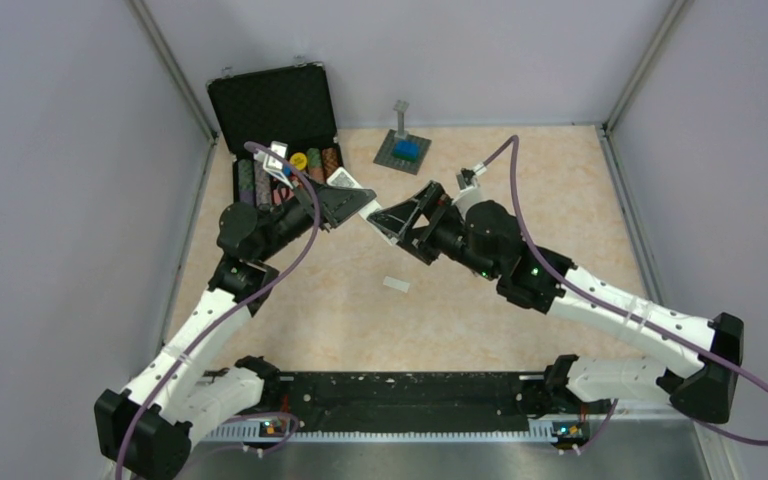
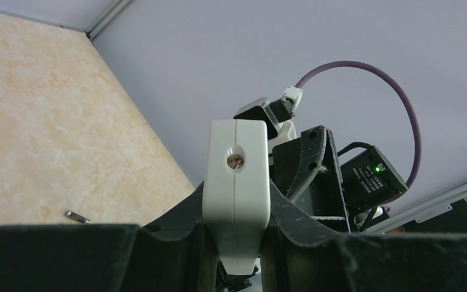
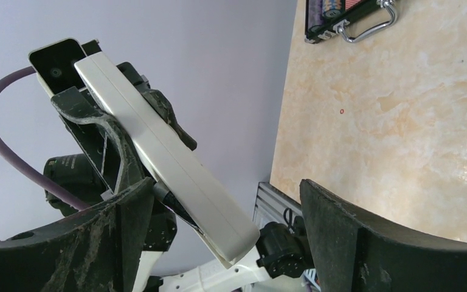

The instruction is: Load the batteries into the remote control

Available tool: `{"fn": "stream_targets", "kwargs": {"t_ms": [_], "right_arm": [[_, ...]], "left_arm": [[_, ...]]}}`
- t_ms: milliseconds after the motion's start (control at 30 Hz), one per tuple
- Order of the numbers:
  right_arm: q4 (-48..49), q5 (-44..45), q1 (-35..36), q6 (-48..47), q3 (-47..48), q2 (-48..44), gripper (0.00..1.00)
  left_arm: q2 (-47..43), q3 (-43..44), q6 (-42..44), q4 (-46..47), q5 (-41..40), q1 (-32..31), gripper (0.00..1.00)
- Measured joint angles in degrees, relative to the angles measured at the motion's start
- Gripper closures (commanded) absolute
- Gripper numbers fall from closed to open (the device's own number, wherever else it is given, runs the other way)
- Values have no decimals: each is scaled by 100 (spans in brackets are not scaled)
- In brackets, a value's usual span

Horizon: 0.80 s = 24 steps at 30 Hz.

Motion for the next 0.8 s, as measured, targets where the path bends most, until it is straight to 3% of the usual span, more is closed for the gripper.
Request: {"fn": "stream_targets", "kwargs": {"t_ms": [800], "right_arm": [[490,-251,-98,302,-302,13,39]], "left_arm": [[-48,-26,17,-380,-87,-2,100]]}}
